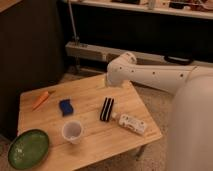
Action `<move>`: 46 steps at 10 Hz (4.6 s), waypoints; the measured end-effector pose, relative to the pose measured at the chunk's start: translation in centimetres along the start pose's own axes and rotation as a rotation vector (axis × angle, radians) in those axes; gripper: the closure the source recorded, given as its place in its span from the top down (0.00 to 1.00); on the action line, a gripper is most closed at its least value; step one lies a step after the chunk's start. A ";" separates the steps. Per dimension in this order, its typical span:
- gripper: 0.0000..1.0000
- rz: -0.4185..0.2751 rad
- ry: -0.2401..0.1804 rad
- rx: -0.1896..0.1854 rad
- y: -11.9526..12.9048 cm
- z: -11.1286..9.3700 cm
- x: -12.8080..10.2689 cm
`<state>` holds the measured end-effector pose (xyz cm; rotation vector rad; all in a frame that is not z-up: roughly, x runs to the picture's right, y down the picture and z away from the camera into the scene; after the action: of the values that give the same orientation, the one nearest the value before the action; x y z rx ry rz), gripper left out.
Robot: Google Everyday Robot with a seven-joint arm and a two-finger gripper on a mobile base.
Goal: Place the eraser in the ceramic cup
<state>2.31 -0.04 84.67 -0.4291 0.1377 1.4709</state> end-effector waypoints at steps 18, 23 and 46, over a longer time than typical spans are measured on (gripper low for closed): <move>0.29 0.139 0.171 0.031 -0.1 11.2 4.2; 0.00 0.041 0.058 -0.078 1.4 9.8 3.1; 0.00 -0.888 -0.651 -1.323 22.6 -17.6 11.8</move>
<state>-15.57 5.52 59.99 -0.8660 -1.4384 0.5593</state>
